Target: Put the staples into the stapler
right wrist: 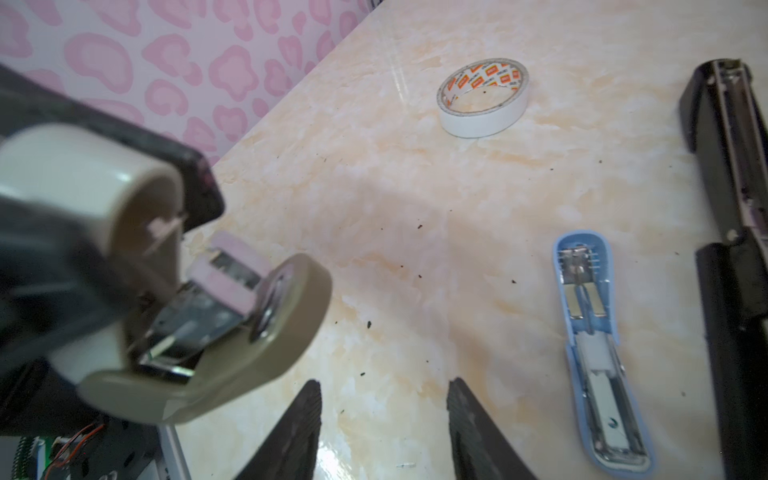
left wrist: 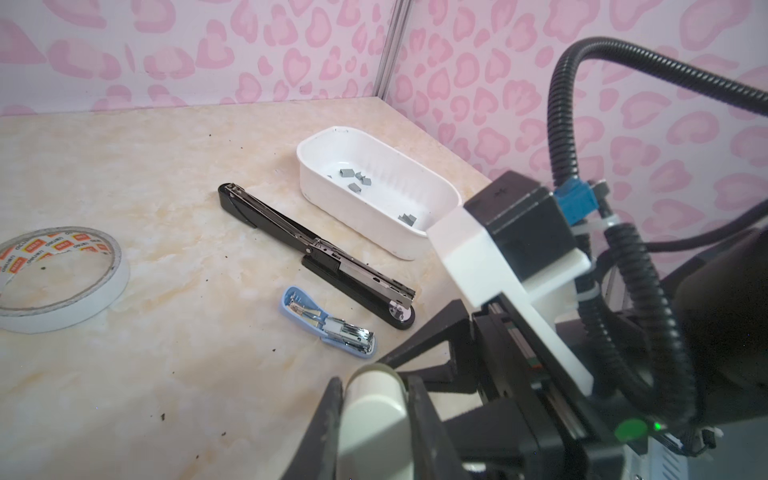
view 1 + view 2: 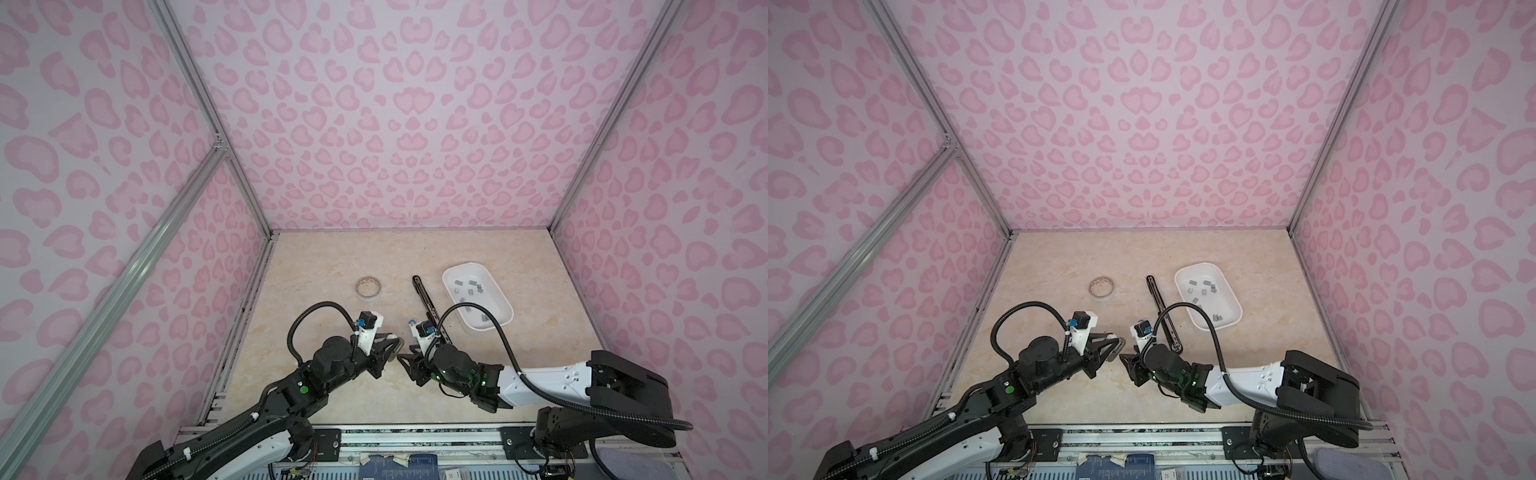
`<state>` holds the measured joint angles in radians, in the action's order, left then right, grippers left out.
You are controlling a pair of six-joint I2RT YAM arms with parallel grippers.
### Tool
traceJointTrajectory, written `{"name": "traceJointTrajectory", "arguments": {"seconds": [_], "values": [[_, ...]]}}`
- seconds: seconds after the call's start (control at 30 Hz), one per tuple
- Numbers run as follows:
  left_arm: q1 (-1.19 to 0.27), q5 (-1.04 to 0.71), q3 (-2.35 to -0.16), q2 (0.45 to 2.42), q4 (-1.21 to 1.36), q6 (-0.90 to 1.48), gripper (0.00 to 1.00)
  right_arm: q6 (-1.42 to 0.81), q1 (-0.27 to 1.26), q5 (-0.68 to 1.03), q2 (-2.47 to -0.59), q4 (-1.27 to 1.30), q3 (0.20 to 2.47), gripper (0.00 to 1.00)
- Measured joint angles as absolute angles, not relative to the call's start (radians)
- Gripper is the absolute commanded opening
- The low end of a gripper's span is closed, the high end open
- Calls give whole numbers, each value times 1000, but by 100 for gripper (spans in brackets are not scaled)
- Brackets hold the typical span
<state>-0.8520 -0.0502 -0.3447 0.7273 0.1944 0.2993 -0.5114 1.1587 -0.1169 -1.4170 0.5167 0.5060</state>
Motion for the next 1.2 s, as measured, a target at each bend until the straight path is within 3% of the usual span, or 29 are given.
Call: {"name": "traceJointTrajectory", "arguments": {"seconds": [0.07, 0.13, 0.23, 0.3, 0.5, 0.63, 0.87, 0.97, 1.2], "values": [[-852, -44, -339, 723, 196, 306, 4, -503, 1166, -121, -1398, 529, 495, 48], [-852, -36, -338, 724, 192, 306, 4, -497, 1165, -141, -1361, 532, 477, 38], [-852, -34, -340, 744, 196, 305, 4, -478, 1164, -185, -1261, 500, 462, 9], [-852, -43, -341, 766, 194, 305, 4, -466, 1165, -207, -1196, 477, 463, 3], [-852, -90, -362, 800, 203, 302, 4, -387, 1158, -215, -1123, 394, 524, 0], [-852, -109, -365, 795, 203, 302, 4, -357, 1079, -115, -1134, 360, 579, 0], [-852, -104, -352, 725, 203, 302, 4, -439, 970, 49, -1206, 578, 482, 3], [-852, -97, -352, 699, 193, 302, 4, -469, 940, 89, -1281, 667, 548, 0], [-853, -56, -332, 627, 180, 302, 4, -490, 982, 202, -1359, 715, 634, 0]]}}
